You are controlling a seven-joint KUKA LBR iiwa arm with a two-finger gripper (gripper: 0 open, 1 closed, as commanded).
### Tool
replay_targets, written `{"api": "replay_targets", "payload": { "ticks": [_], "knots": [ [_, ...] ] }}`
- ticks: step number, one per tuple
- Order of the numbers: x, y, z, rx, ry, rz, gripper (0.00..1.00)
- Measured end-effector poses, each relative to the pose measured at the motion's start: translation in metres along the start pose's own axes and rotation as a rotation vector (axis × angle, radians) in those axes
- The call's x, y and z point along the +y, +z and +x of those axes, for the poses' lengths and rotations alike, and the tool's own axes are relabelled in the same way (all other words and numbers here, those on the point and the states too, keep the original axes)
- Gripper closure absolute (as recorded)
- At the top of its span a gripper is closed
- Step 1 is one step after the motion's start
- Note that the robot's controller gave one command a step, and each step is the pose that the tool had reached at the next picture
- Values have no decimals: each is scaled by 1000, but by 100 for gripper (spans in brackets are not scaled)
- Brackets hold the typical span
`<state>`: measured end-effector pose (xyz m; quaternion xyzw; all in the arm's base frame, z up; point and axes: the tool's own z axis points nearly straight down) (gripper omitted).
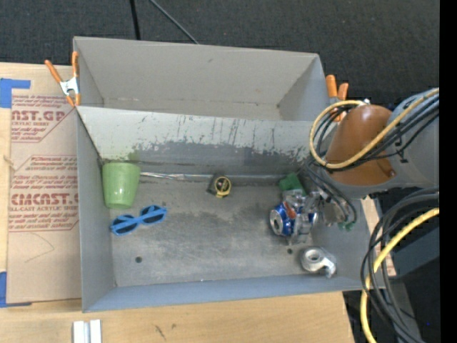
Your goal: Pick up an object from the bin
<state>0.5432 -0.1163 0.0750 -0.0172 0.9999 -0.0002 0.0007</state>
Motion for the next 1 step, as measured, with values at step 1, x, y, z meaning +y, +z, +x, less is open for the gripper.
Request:
{"api": "replay_targets", "payload": {
  "ticks": [1],
  "knots": [
    [27, -132, -22, -11, -37, 1, 100]
  ]
}}
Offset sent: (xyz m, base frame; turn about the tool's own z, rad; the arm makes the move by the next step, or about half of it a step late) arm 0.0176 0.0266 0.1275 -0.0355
